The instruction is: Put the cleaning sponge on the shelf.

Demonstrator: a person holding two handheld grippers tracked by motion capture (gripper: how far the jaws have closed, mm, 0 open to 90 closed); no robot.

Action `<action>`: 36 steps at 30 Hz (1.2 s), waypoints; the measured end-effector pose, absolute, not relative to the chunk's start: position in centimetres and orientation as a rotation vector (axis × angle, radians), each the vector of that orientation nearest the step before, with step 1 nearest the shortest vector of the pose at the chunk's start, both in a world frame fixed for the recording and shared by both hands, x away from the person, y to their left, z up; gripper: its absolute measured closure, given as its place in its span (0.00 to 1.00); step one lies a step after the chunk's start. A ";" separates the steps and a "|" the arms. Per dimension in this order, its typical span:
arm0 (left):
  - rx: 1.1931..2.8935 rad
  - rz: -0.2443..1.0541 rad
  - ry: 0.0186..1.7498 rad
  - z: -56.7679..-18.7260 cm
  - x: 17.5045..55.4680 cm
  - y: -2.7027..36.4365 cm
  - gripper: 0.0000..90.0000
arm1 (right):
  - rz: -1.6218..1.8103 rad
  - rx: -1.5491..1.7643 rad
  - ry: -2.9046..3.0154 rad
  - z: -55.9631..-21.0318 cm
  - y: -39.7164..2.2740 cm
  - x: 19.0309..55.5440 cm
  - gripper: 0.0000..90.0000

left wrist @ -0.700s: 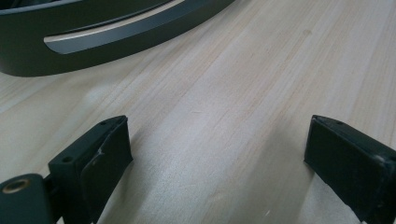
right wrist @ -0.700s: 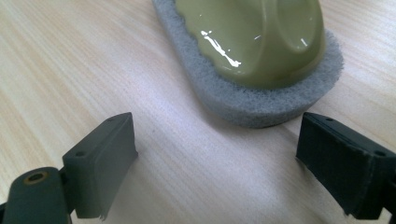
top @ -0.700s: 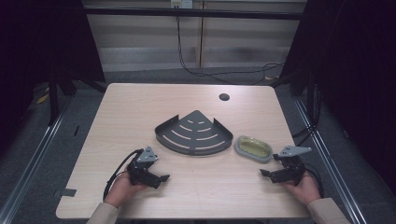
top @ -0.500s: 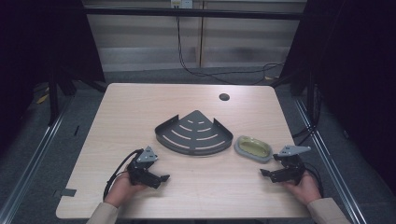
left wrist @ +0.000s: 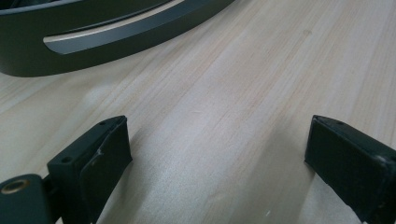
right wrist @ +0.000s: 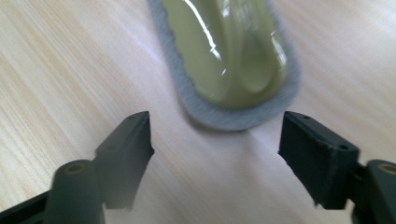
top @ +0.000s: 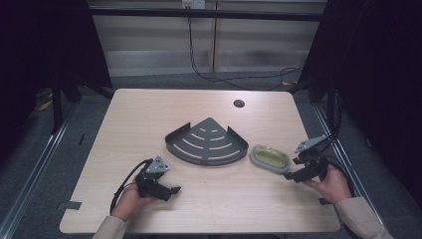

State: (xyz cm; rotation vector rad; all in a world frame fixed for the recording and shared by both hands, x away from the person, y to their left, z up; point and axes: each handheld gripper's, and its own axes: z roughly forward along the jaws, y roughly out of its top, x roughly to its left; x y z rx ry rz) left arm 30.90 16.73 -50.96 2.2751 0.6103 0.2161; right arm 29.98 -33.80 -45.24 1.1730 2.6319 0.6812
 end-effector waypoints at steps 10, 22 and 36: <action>2.276 0.214 0.610 -51.0 30.9 16.7 0.07 | 0.557 1.117 2.714 -41.9 -32.8 34.0 0.44; 2.282 0.215 0.607 -51.0 30.9 16.7 0.07 | 0.422 1.056 2.827 -41.2 -30.1 36.7 0.52; 2.271 0.215 0.614 -51.0 30.9 16.7 0.07 | 0.287 1.002 2.901 -41.4 -28.6 38.2 0.57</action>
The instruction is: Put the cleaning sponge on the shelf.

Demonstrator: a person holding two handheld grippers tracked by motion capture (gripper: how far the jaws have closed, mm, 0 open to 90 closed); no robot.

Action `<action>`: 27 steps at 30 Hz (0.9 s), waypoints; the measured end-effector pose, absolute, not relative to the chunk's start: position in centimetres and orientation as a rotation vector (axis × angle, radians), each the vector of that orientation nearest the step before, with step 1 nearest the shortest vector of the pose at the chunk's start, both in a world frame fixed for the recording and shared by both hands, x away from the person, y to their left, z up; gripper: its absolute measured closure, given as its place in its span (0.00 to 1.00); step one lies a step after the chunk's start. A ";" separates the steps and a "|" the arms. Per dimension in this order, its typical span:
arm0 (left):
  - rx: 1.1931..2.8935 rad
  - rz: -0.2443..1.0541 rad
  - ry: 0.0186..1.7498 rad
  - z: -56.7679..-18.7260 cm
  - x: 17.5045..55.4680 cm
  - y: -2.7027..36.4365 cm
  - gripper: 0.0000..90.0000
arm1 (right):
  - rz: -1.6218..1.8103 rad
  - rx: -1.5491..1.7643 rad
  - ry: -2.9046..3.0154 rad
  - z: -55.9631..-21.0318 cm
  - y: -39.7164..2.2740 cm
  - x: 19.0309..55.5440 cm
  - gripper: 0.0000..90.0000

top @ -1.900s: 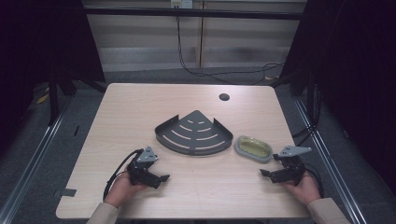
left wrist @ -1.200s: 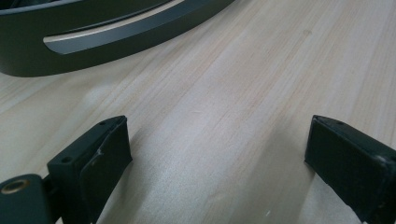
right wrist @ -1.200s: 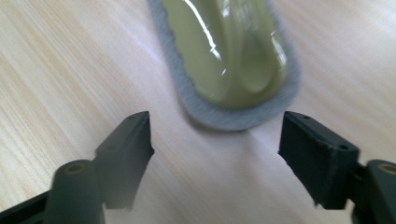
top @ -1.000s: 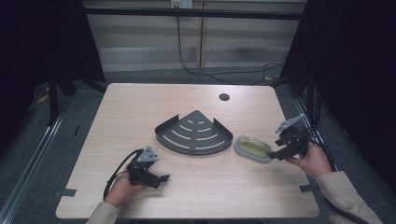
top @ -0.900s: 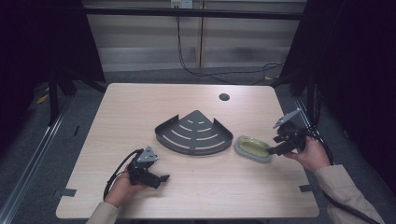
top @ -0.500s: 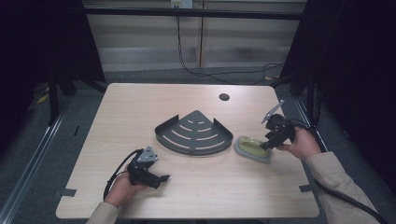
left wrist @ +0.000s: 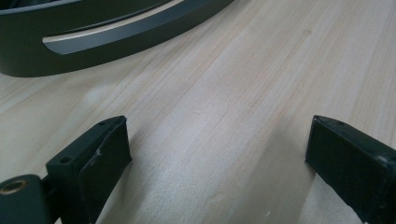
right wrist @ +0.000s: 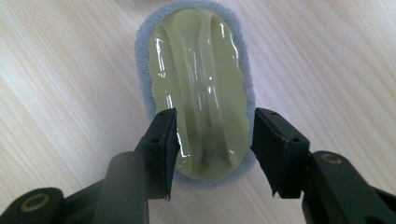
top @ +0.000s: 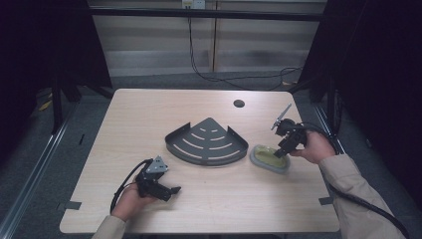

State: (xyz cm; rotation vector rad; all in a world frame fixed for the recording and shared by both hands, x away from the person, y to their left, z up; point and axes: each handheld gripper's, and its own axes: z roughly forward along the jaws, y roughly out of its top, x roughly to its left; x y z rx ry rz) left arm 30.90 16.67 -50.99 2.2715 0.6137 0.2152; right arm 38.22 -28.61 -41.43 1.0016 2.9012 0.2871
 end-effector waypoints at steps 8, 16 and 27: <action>2.271 0.215 0.613 -51.0 30.9 16.7 0.07 | 0.260 0.996 2.927 -42.1 -28.2 38.7 0.63; 2.272 0.214 0.614 -51.0 30.9 16.7 0.07 | 0.215 0.951 2.956 -42.6 -27.2 39.0 0.70; 2.274 0.219 0.612 -51.0 30.9 16.7 0.07 | 0.187 0.898 2.971 -42.0 -26.7 38.8 0.79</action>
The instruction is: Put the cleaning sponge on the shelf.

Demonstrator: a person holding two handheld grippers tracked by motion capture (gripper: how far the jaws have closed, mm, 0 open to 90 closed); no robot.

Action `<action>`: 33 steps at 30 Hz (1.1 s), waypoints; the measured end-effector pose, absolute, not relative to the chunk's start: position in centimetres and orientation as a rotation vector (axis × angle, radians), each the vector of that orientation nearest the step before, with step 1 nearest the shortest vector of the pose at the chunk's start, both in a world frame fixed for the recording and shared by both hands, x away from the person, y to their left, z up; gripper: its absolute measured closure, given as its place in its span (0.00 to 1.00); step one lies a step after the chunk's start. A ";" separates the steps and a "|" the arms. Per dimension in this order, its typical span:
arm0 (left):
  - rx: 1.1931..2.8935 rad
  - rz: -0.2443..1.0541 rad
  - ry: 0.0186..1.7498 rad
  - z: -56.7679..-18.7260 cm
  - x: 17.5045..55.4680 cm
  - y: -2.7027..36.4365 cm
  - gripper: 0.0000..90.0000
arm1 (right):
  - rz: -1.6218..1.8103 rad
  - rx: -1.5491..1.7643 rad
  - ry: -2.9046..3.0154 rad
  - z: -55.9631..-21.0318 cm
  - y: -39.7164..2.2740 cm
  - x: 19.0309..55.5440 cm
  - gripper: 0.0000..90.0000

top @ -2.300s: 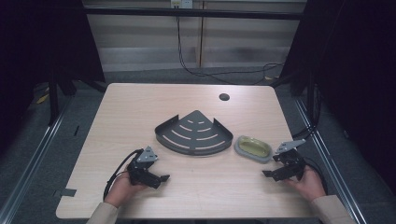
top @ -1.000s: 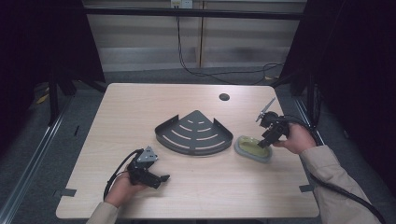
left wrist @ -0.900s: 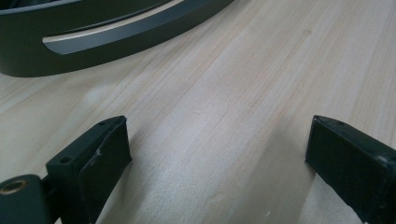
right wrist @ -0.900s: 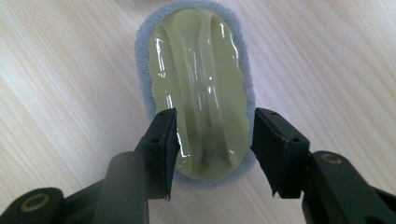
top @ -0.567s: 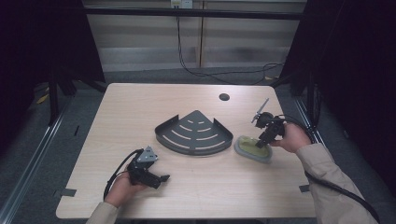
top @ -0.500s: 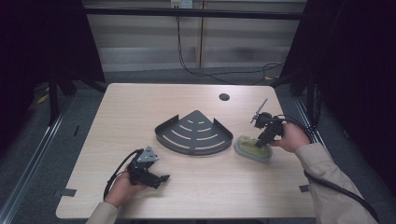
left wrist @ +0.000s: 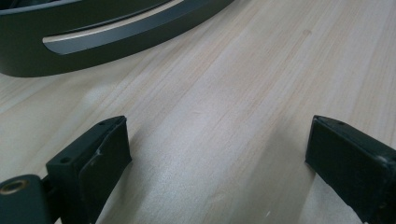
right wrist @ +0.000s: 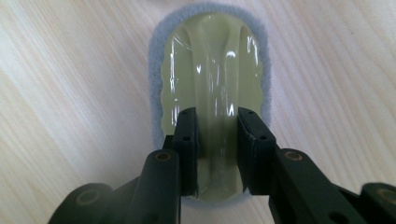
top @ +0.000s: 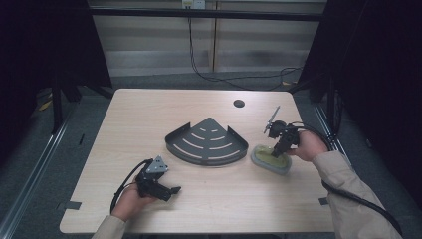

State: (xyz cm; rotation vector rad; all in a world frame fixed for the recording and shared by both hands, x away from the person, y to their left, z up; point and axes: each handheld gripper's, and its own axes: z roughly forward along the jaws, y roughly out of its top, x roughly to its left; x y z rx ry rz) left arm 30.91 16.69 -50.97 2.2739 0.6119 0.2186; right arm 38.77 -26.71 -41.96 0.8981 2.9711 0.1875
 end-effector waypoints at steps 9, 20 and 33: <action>2.273 0.219 0.611 -51.0 30.9 16.7 0.07 | 0.204 0.929 2.946 -40.0 -27.2 38.4 0.80; 2.274 0.216 0.613 -51.0 30.9 16.7 0.07 | 0.195 0.946 2.939 -38.1 -27.0 38.4 0.80; 2.278 0.215 0.612 -50.9 30.9 16.7 0.07 | 0.197 0.961 2.924 -36.0 -25.8 38.7 0.80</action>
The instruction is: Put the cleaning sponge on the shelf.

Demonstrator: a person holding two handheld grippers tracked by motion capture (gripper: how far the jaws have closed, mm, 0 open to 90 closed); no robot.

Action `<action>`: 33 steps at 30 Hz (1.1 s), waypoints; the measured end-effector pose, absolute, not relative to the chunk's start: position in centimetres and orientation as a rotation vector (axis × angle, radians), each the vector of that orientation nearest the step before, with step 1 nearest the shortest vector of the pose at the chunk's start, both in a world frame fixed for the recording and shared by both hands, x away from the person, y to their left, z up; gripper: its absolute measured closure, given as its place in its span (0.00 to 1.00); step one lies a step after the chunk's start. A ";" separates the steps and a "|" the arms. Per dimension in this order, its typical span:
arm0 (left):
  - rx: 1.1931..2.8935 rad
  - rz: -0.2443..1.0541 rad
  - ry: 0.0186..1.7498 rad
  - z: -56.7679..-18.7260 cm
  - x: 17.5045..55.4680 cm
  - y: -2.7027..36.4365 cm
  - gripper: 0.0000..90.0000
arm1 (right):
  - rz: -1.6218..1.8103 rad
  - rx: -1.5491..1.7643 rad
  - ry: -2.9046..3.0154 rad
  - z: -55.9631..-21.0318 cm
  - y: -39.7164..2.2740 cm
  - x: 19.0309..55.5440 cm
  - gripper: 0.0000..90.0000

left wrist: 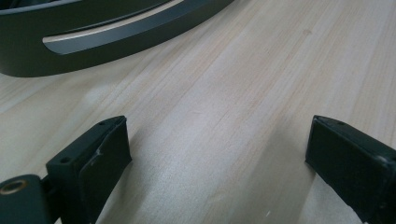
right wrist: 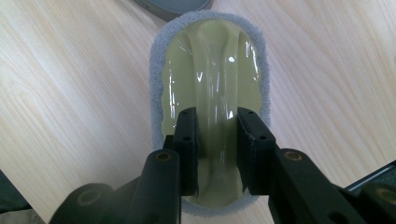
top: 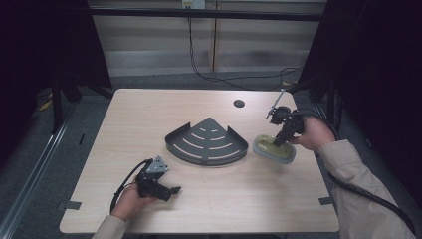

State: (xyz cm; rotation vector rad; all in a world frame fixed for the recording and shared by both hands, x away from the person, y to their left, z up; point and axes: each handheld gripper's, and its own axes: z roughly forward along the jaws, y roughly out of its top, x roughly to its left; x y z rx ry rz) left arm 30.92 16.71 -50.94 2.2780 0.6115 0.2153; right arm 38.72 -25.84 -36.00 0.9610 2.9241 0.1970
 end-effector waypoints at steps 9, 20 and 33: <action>2.278 0.214 0.611 -50.9 30.9 16.7 0.07 | 0.206 0.981 2.906 -34.8 -24.9 39.1 0.80; 2.277 0.214 0.611 -50.9 30.9 16.7 0.07 | 0.223 1.028 2.888 -33.4 -23.4 39.7 0.80; 2.277 0.215 0.610 -50.9 30.9 16.7 0.07 | 0.252 1.086 2.882 -33.1 -21.1 40.8 0.80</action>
